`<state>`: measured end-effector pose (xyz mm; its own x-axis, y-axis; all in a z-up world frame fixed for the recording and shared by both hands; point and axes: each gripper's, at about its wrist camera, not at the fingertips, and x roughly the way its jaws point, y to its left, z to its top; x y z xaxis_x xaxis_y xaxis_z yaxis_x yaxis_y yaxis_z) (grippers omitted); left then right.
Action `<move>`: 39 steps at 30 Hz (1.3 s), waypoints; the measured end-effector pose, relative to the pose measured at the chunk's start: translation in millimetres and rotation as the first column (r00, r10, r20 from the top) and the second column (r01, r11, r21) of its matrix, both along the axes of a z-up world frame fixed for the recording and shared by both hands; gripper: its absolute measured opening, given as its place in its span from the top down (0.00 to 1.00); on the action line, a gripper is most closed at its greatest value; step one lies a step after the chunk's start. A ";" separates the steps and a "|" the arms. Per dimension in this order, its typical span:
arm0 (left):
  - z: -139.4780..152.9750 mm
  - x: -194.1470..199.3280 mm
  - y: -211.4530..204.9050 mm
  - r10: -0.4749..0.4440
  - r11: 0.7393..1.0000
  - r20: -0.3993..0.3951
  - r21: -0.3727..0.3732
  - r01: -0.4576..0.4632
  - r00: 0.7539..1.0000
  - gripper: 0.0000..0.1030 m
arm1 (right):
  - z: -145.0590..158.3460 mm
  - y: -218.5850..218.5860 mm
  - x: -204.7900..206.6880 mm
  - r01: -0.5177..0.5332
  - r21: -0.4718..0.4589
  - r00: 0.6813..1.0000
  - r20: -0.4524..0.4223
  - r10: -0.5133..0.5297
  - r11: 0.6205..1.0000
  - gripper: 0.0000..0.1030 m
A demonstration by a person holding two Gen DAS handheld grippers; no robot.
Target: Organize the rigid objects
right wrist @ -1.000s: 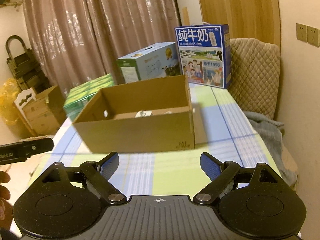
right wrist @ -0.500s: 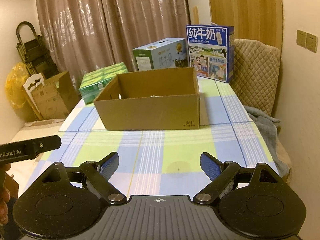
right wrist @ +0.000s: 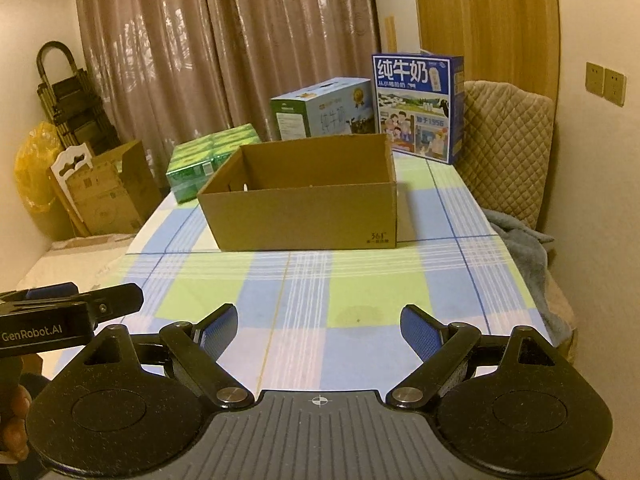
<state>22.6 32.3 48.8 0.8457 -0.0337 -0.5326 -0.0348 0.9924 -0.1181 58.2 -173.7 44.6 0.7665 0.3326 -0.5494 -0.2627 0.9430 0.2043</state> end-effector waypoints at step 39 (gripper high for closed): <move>-6.5 -5.3 -3.6 -0.004 1.000 -0.002 0.018 0.004 1.000 0.03 | 4.5 2.6 -6.5 -0.001 0.001 1.000 0.007 0.001 1.000 0.17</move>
<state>17.3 28.7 42.3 0.8446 -0.0277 -0.5347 -0.0310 0.9944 -0.1006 51.6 -171.1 49.1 0.7701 0.3338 -0.5436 -0.2650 0.9426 0.2034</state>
